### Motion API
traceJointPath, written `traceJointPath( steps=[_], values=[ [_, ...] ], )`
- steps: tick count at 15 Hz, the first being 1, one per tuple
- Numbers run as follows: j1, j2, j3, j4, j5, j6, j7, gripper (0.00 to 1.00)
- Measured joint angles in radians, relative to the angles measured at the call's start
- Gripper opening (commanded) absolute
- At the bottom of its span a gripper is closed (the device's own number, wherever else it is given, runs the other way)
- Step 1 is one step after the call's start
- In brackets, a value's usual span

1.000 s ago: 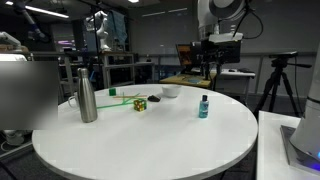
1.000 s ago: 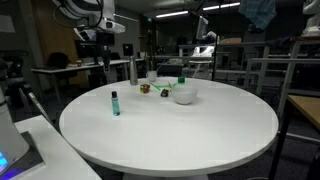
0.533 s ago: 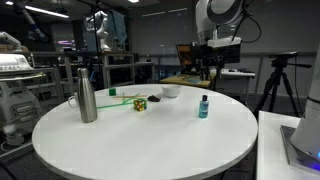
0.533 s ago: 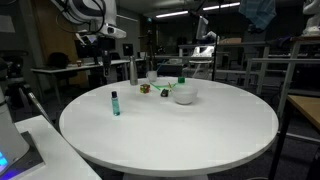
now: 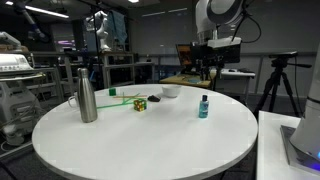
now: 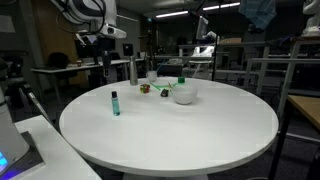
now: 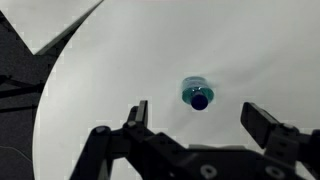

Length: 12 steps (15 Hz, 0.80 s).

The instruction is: Move the bottle up on the table

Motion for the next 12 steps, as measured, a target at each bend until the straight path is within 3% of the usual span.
traceJointPath(
  steps=[12],
  values=[
    [0.000,0.064,-0.026,-0.015,0.000,0.127,-0.076,1.00]
  ],
)
